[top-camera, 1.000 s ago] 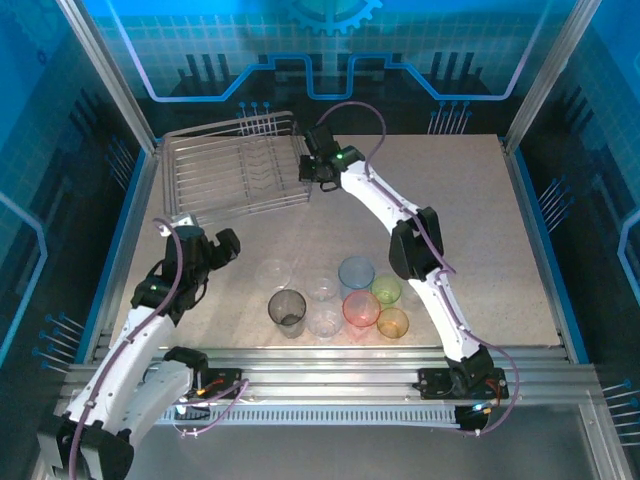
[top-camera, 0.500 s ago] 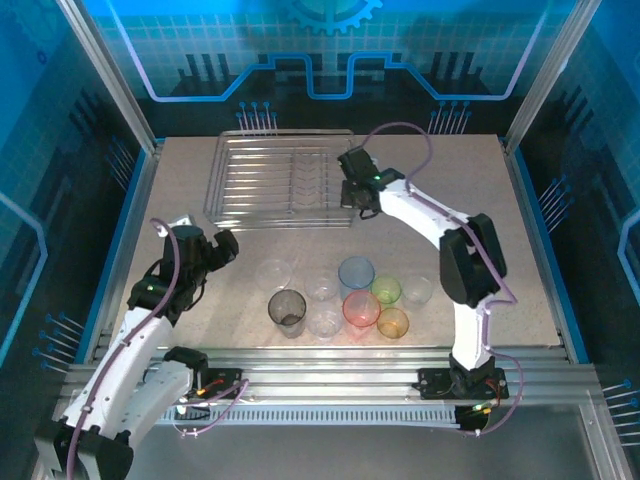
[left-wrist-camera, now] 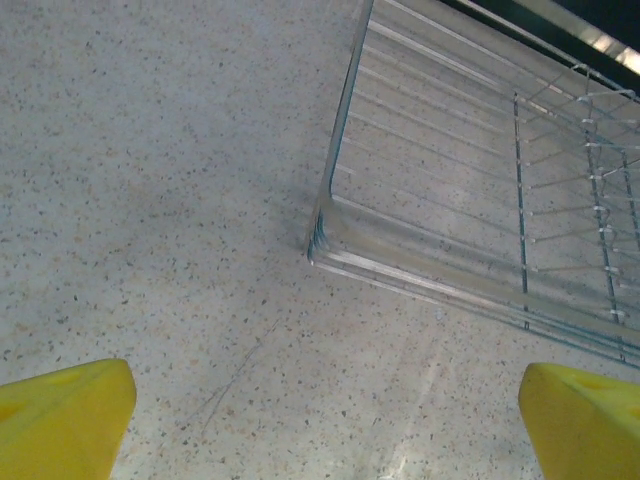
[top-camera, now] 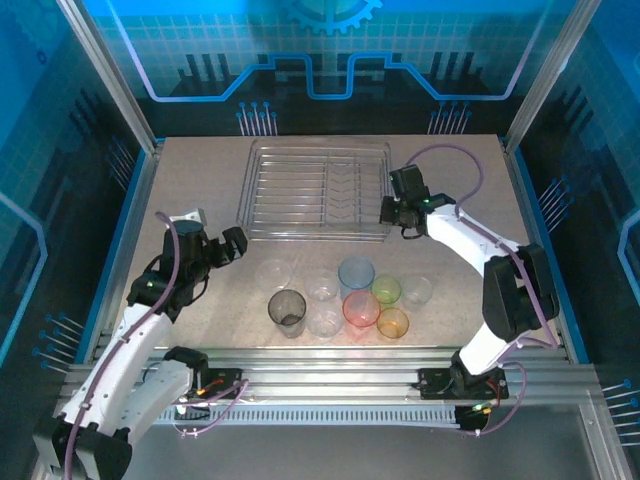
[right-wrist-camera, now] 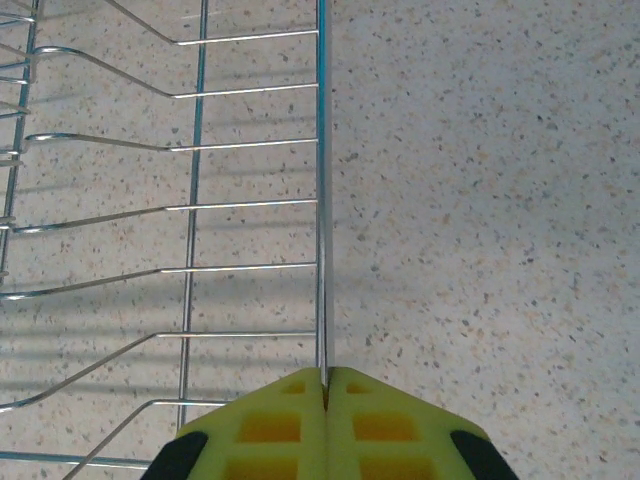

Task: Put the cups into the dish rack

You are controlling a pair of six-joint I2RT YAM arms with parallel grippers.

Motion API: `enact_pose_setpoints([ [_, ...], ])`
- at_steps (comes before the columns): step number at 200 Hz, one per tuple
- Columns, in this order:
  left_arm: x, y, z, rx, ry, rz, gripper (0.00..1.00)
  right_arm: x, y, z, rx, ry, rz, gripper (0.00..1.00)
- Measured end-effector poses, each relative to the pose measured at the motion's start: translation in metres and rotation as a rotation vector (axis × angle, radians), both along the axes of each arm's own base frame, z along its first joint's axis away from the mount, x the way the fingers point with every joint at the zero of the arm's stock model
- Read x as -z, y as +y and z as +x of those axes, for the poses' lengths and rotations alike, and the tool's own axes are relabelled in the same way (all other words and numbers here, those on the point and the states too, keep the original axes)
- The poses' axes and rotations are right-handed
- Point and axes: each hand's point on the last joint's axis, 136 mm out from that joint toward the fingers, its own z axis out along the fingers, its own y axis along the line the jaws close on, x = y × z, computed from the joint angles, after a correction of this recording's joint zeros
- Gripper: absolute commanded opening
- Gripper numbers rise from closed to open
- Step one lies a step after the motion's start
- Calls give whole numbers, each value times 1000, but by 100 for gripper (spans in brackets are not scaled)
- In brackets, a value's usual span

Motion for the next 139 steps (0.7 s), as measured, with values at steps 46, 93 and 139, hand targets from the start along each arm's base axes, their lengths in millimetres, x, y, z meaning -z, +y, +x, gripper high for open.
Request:
enact_pose_setpoints([
  [46, -9, -2, 1, 24, -17, 16, 99, 6, -6, -24, -51, 14, 0, 0],
  [93, -6, -3, 2, 38, 0, 25, 99, 6, -11, -46, -72, 15, 3, 0],
  [139, -6, -6, 2, 52, 7, 24, 99, 6, -18, -65, -81, 29, -8, 0],
])
